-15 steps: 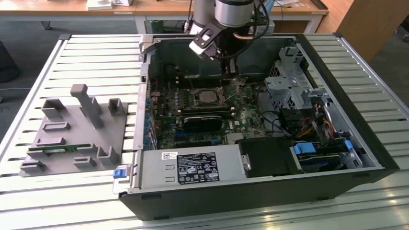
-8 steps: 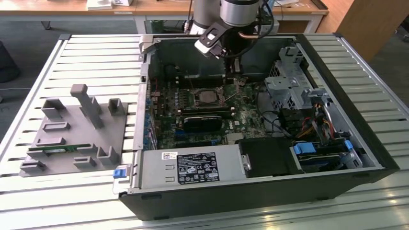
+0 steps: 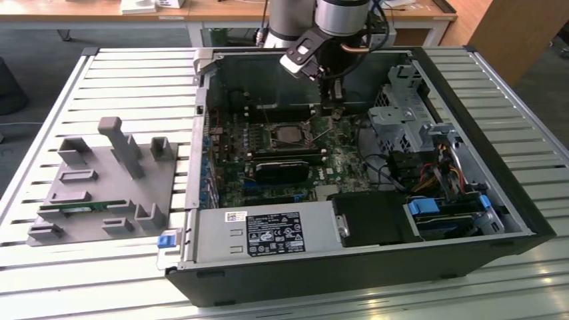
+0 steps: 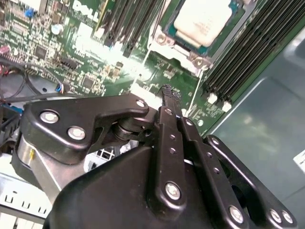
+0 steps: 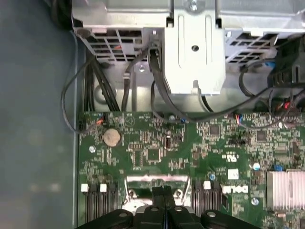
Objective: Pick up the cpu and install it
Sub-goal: 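Close the cpu cover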
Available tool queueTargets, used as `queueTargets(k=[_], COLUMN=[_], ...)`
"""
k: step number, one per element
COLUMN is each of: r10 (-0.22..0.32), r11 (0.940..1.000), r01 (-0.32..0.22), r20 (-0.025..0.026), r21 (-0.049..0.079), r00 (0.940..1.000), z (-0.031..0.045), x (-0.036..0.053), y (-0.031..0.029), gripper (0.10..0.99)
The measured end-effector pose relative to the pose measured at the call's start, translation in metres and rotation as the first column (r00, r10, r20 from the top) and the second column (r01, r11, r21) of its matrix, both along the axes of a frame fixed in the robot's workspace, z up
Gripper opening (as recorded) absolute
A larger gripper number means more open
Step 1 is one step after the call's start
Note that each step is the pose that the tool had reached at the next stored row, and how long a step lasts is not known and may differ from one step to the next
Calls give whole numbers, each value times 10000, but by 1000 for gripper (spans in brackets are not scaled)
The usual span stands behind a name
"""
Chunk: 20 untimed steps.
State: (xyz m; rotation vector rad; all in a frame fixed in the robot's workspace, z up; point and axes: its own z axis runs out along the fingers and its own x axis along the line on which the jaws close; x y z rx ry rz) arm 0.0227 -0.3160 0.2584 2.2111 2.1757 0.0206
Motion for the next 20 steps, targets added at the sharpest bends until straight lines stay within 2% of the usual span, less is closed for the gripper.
queueTargets(k=[5,20], r10=[0,1], r11=[10000,10000], r01=[0,-1], r20=[-3,-6], r21=[-1,2], r00=[10000,10000], z=[-5,-44], x=[98,301], y=[9,25], gripper=[106,106])
